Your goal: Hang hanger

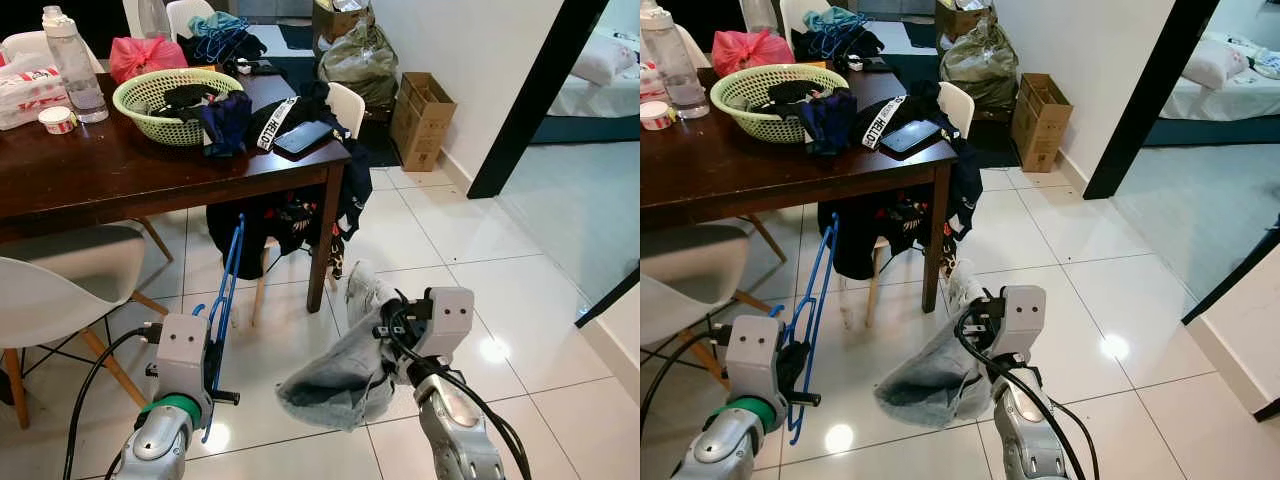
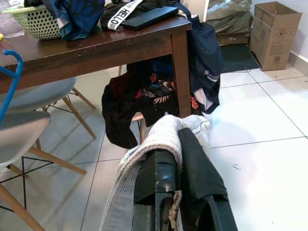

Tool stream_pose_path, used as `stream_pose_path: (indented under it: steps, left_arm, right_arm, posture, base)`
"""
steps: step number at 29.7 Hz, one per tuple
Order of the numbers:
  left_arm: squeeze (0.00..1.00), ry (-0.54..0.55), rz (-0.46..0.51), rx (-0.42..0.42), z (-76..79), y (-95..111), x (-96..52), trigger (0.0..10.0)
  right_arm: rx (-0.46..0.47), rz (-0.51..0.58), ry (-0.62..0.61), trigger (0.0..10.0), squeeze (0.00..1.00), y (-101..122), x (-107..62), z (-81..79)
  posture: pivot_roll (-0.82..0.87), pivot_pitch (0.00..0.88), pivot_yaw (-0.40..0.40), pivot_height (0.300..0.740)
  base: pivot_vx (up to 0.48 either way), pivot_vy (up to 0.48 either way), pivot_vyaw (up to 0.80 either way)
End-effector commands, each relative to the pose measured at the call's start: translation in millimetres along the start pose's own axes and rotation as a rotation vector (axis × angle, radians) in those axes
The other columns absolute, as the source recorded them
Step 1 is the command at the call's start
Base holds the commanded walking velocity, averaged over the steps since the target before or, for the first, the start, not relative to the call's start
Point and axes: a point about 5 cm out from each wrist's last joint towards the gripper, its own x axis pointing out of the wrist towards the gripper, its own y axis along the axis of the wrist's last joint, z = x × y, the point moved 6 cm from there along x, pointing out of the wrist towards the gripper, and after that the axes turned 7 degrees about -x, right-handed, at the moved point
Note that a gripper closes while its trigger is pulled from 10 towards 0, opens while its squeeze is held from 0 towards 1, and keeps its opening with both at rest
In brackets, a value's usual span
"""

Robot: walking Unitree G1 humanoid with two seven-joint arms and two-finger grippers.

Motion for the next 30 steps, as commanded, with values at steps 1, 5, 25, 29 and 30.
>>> stream_pose_path:
  steps: [1,5,25,29,30]
  left_arm:
    - [0.00,0.004,-0.029,0.012,-1.4,-8.6,-2.9,10.0]
    - [0.00,0.003,-0.029,0.012,-1.5,-8.6,-2.8,10.0]
    - [0.00,0.002,-0.030,0.013,-1.3,-8.6,-2.4,10.0]
    - [0.00,0.001,-0.031,0.013,-1.5,-8.7,-2.4,10.0]
    - [0.00,0.001,-0.031,0.013,-1.5,-8.7,-2.4,10.0]
  right_arm:
    - [-0.001,0.021,-0.012,10.0,0.00,2.1,-1.9,1.6]
    - [-0.001,0.020,-0.012,10.0,0.00,1.9,-2.0,1.4]
    - [-0.001,0.021,-0.014,10.0,0.00,2.0,-1.7,1.7]
    - [-0.001,0.021,-0.015,10.0,0.00,1.9,-1.8,1.4]
    - [-0.001,0.021,-0.015,10.0,0.00,1.9,-1.8,1.4]
  posture:
    - [0.00,0.094,0.026,0.740]
    - [0.00,0.093,0.027,0.740]
    - [0.00,0.093,0.029,0.740]
    - [0.00,0.093,0.029,0.740]
    - [0.00,0.093,0.029,0.740]
  base:
    - [0.000,0.000,0.00]
    - [0.000,0.000,0.00]
    - [0.000,0.000,0.00]
    - [0.000,0.000,0.00]
    - [0.000,0.000,0.00]
